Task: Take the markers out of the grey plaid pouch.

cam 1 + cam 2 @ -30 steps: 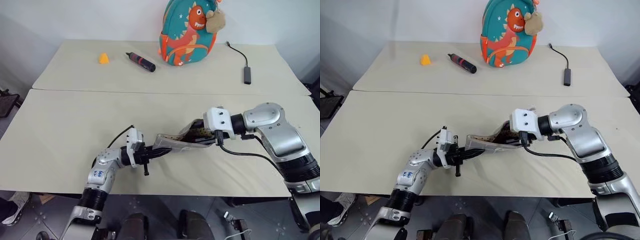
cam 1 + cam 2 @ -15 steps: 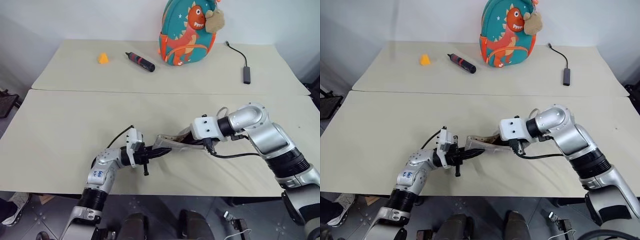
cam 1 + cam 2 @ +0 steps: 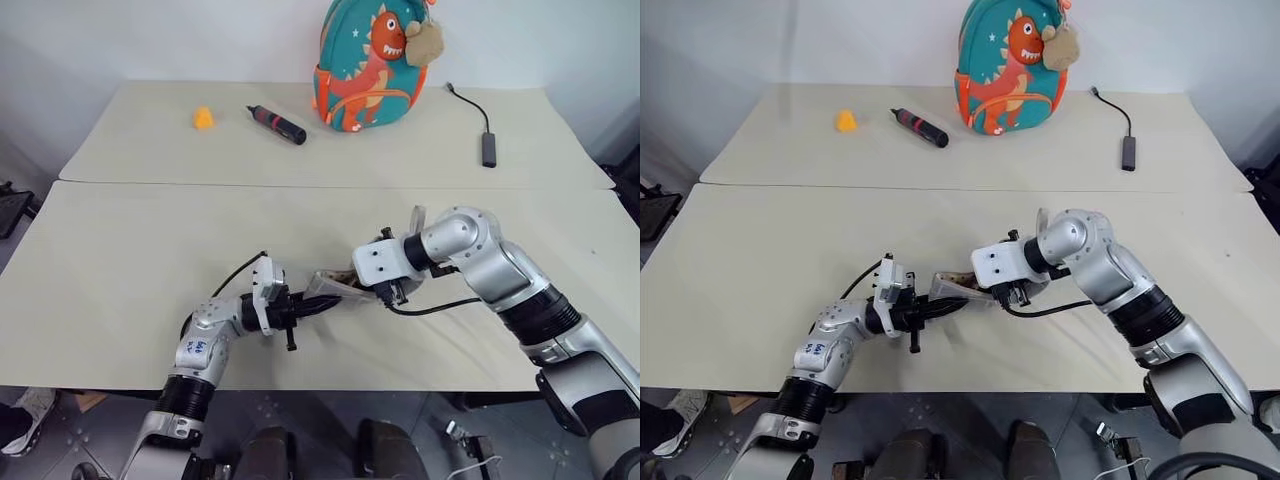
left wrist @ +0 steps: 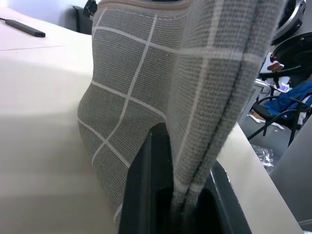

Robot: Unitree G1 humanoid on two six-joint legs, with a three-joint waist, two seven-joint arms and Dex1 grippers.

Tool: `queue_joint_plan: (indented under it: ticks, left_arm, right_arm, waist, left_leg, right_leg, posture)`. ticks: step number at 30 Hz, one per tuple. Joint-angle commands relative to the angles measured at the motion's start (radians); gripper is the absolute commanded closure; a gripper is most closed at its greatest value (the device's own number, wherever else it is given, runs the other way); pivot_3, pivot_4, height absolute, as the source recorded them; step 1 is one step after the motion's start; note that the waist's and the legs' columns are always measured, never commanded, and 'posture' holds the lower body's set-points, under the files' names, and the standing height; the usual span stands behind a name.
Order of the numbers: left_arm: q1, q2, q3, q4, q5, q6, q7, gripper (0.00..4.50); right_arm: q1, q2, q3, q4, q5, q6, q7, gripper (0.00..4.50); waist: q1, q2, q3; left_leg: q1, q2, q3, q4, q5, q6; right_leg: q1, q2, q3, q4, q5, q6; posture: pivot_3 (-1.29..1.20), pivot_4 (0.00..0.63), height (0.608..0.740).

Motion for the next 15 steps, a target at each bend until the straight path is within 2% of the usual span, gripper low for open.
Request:
queue_joint_plan:
  ticks: [1, 3, 5, 7, 13, 15]
  left_arm:
    - [-0.012, -0.011, -0.004, -0.026, -0.010, -0.016, -0.012, 4.50]
    - [-0.008, -0.011, -0.002, -0.028, -0.009, -0.018, -0.009, 4.50]
    - [-0.005, -0.011, 0.000, -0.030, -0.009, -0.020, -0.007, 4.50]
    - [-0.004, -0.012, 0.000, -0.029, -0.008, -0.021, -0.005, 4.50]
    - [-0.006, -0.012, 0.003, -0.024, -0.008, -0.026, -0.002, 4.50]
    - [-0.007, -0.012, 0.004, -0.023, -0.008, -0.027, -0.002, 4.50]
  right_arm:
    - [0.011, 0.024, 0.046, 0.049, -0.040, -0.008, 0.005, 3.79]
    - [0.013, 0.030, 0.038, 0.059, -0.039, -0.002, 0.006, 3.61]
    - [0.012, 0.037, 0.031, 0.076, -0.042, -0.039, -0.010, 3.22]
    - [0.010, 0.037, 0.031, 0.092, -0.045, -0.077, -0.007, 2.64]
    - [0.008, 0.053, 0.041, 0.134, -0.051, -0.099, 0.006, 2.64]
    - [0.011, 0.057, 0.048, 0.147, -0.058, -0.113, 0.009, 3.05]
  waist:
    - [-0.001, 0.000, 0.000]
    - [-0.002, 0.000, 0.000]
    - [-0.002, 0.000, 0.000]
    - [-0.003, 0.000, 0.000]
    - [-0.004, 0.000, 0.000]
    - [-0.005, 0.000, 0.000]
  left_leg:
    - [0.000, 0.000, 0.000, 0.000, 0.000, 0.000]
    - [0.001, 0.000, 0.000, 0.000, 0.000, 0.000]
    - [0.001, 0.000, 0.000, 0.000, 0.000, 0.000]
    - [0.001, 0.000, 0.000, 0.000, 0.000, 0.000]
    - [0.001, 0.000, 0.000, 0.000, 0.000, 0.000]
    - [0.001, 0.001, 0.000, 0.000, 0.000, 0.000]
  right_leg:
    - [0.000, 0.000, 0.000, 0.000, 0.000, 0.000]
    - [0.000, 0.000, 0.000, 0.001, 0.000, 0.000]
    - [0.000, 0.000, 0.000, 0.001, 0.000, 0.000]
    - [0.000, 0.000, 0.000, 0.001, 0.000, 0.000]
    - [0.000, 0.000, 0.000, 0.000, 0.000, 0.000]
    - [0.000, 0.000, 0.000, 0.000, 0.000, 0.000]
  posture:
    - [0.00, 0.150, 0.740]
    - [0.00, 0.150, 0.740]
    - [0.00, 0.150, 0.740]
    - [0.00, 0.150, 0.740]
    - [0.00, 0.150, 0.740]
    - [0.00, 0.150, 0.740]
